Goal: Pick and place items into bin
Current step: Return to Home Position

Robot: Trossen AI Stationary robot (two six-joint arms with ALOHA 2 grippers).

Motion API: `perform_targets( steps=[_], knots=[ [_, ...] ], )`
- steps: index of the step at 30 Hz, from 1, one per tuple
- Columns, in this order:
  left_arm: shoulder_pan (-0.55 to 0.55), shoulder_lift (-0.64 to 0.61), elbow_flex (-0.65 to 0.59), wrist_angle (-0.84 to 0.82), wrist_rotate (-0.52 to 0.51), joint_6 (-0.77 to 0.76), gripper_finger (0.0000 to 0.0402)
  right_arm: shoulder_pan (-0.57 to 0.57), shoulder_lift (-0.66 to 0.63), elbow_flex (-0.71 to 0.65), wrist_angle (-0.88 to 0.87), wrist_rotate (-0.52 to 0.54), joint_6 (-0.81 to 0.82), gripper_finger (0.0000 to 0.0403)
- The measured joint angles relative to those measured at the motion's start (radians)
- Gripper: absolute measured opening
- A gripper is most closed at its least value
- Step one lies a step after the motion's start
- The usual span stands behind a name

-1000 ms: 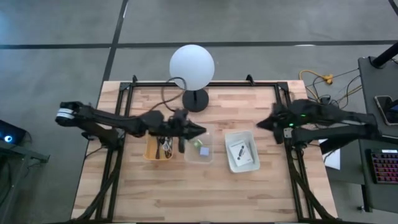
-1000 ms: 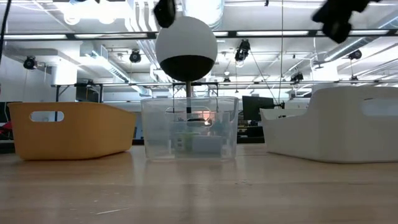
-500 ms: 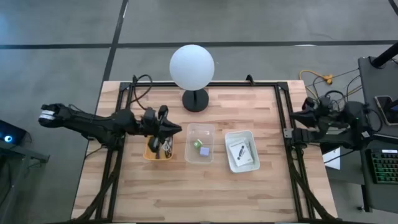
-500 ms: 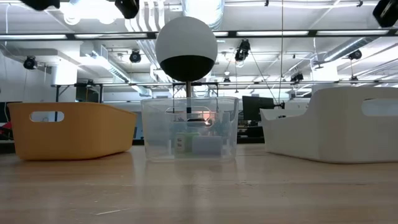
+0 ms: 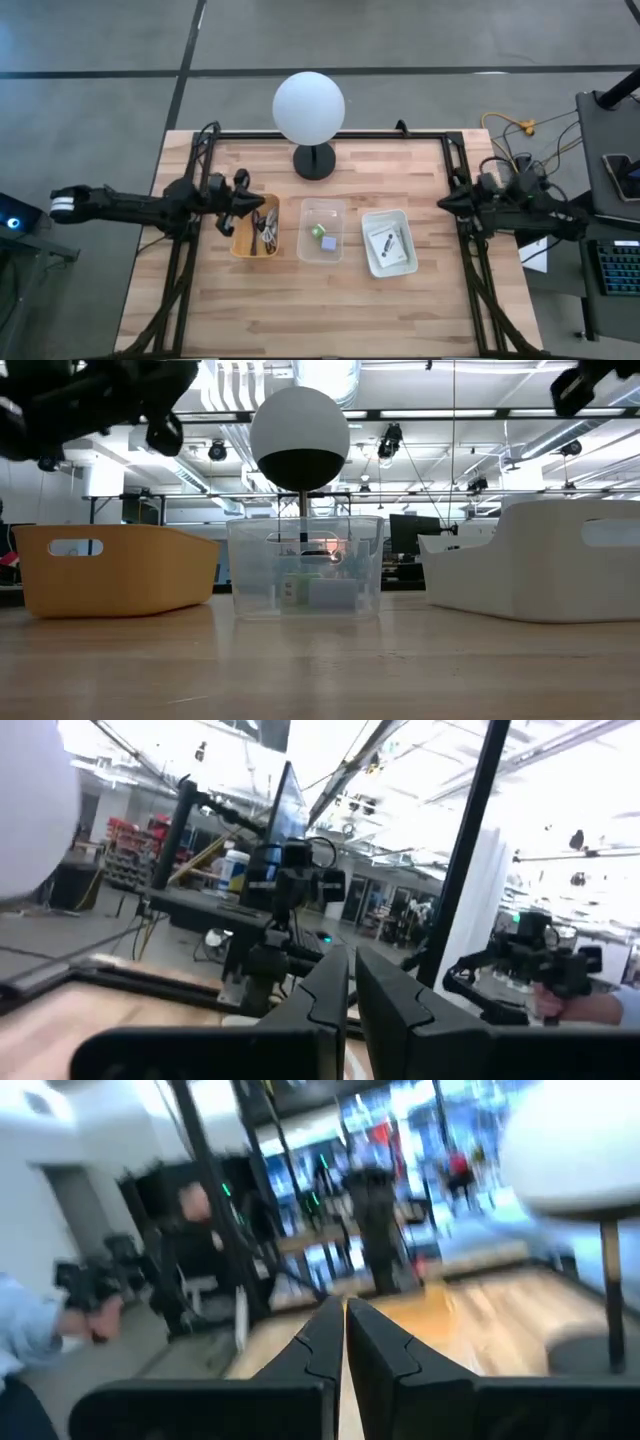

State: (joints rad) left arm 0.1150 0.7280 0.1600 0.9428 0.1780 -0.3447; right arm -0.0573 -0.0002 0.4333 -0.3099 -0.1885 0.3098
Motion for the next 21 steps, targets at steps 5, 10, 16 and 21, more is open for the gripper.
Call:
perform_targets(
  steps=[5, 10, 16, 21],
  knots=[
    [0.007, -0.13, -0.116, 0.021, 0.0, -0.016, 0.0008, 0.0, 0.0, -0.029, -0.063, 0.003, 0.017, 0.0008],
    [0.01, -0.214, -0.149, -0.162, -0.006, -0.045, 0.0008, -0.002, 0.0, -0.071, -0.026, 0.005, 0.002, 0.0008],
    [0.01, -0.294, -0.151, -0.208, -0.007, -0.042, 0.0009, -0.003, 0.0, -0.208, 0.17, 0.004, 0.021, 0.0009],
    [0.01, -0.331, -0.152, -0.24, -0.007, -0.043, 0.0009, -0.003, 0.0, -0.254, 0.2, -0.007, 0.052, 0.0009]
  ],
)
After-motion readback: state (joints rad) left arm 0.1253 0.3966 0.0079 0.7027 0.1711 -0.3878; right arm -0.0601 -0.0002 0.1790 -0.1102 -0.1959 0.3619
